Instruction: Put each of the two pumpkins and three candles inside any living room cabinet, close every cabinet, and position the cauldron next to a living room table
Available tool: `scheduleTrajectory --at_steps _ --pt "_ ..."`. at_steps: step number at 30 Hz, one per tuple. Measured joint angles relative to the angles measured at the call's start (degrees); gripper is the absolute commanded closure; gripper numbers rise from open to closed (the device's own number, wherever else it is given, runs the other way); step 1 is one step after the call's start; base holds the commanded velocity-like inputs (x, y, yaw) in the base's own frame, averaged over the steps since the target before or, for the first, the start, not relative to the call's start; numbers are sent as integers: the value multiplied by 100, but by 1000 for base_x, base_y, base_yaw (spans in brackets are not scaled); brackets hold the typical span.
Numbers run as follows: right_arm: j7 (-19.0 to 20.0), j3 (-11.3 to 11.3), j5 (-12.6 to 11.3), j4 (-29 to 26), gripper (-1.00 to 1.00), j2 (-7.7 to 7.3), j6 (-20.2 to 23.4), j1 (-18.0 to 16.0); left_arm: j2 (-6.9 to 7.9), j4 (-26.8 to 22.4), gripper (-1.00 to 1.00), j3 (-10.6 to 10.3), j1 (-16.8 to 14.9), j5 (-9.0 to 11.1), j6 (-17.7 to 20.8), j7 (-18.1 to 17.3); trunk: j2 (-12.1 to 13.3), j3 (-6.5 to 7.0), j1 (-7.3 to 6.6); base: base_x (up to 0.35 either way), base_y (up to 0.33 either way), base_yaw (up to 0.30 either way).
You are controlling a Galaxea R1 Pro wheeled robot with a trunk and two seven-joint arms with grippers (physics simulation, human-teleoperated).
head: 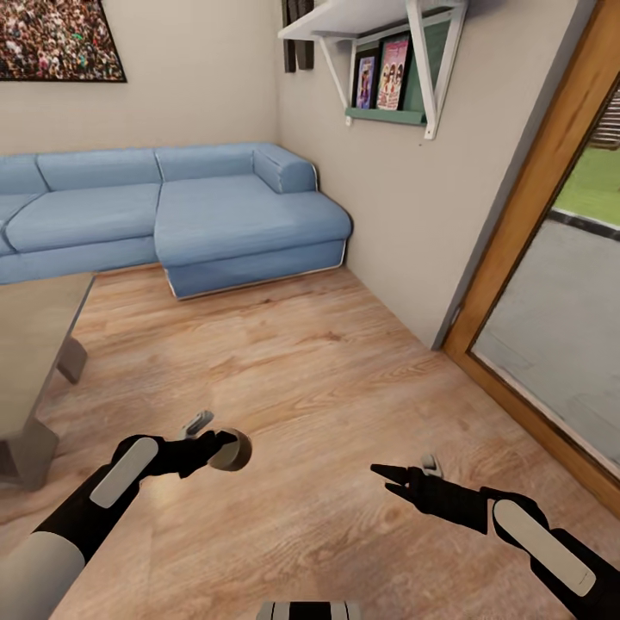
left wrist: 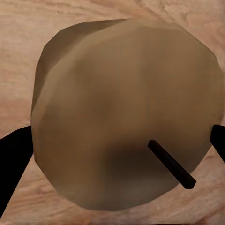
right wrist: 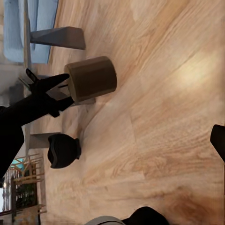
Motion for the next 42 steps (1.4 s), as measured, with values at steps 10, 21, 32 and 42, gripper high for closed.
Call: scheduleTrajectory --at_steps 10,21,32,42 --pt "-9 -10 1 -11 -100 -1 -85 1 10 -13 100 -3 -2 11 -1 0 0 73 -3 -69 -52 201" --pt "33 -19 -5 -14 -100 -13 -98 1 -27 -28 100 -13 -3 17 -3 9 10 332 -21 -74 0 207" --pt "62 -19 -10 -5 -100 -10 -98 1 -139 -285 100 -7 -3 91 -3 580 25 658 -52 -24 0 207" --pt "6 -20 -9 3 -100 -11 -98 2 -142 -293 100 15 -2 102 3 605 38 931 -78 0 0 122"
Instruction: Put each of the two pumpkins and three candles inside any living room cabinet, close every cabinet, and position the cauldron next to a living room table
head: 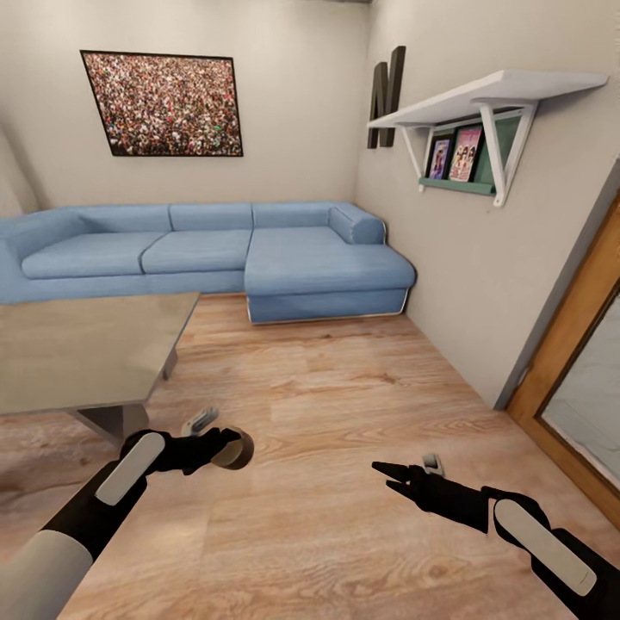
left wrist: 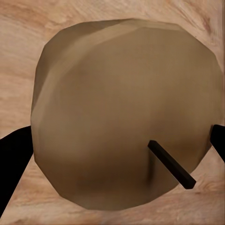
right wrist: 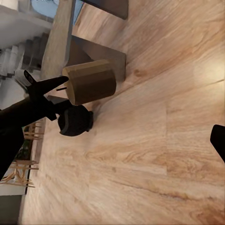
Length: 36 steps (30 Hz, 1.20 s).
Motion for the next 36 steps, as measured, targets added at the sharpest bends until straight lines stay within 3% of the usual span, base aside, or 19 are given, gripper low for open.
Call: scheduleTrajectory --at_steps 3,9,15,22,36 --pt "-4 -37 -2 1 -100 4 0 0 0 0 100 3 -1 2 -2 0 4 64 -8 0 0 40" --pt "-6 -359 2 1 -100 1 61 -1 -2 -7 100 -21 1 2 -1 0 12 158 -21 -74 0 118" --pt "-19 -391 2 8 -100 9 82 -1 -8 -7 100 -22 1 -4 -1 0 21 243 -35 -302 0 137" --pt "-38 -386 4 43 -100 9 111 -1 -37 -5 100 -10 1 4 3 0 30 337 -56 -58 0 123" --pt "-32 -378 10 350 -100 9 124 -1 -35 -3 100 3 1 2 6 0 590 466 -363 -4 0 121"
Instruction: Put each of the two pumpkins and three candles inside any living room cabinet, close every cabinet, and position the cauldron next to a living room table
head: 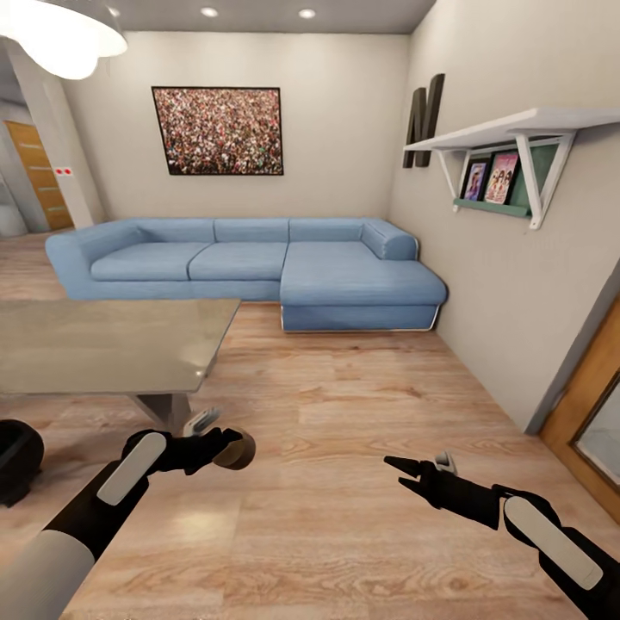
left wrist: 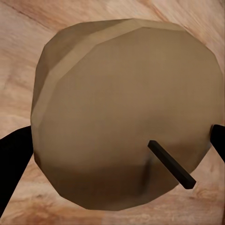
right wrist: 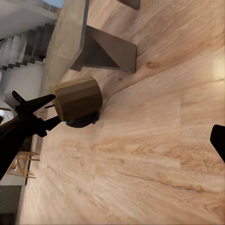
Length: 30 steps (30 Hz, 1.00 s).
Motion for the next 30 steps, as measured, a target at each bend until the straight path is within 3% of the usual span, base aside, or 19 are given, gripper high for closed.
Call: scheduleTrajectory --at_steps 9,30 --pt "-8 5 0 23 -100 0 0 0 6 3 100 5 0 -1 2 1 361 82 -196 -180 73 126" --pt "-166 17 3 20 -100 0 -16 0 10 24 100 21 0 8 0 0 1203 275 -659 -5 2 142"
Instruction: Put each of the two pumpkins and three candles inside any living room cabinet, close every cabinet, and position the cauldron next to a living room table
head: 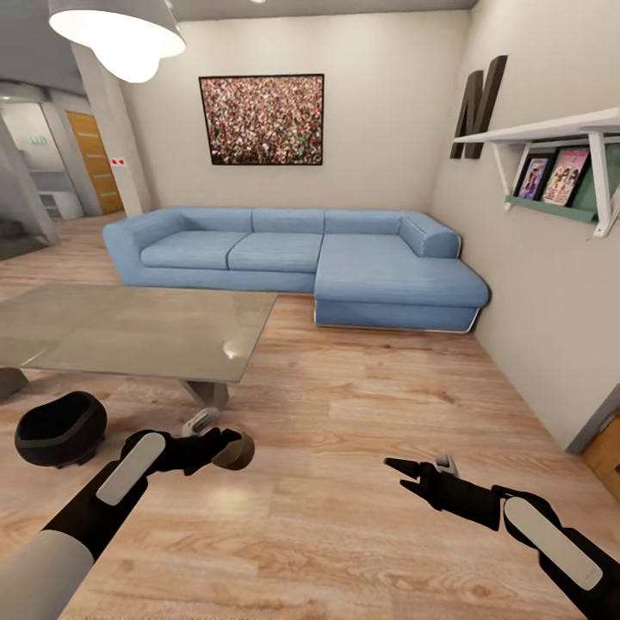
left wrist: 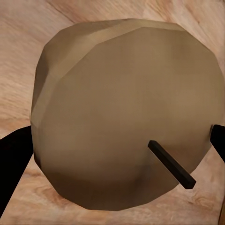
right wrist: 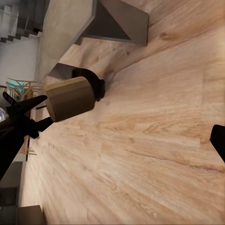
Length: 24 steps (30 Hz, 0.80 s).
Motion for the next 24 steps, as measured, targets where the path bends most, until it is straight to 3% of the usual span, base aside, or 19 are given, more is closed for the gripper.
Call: scheduleTrajectory --at_steps 24 --pt "17 -7 28 -3 -100 0 -25 0 -1 13 100 0 0 0 0 -8 963 226 -527 0 0 150"
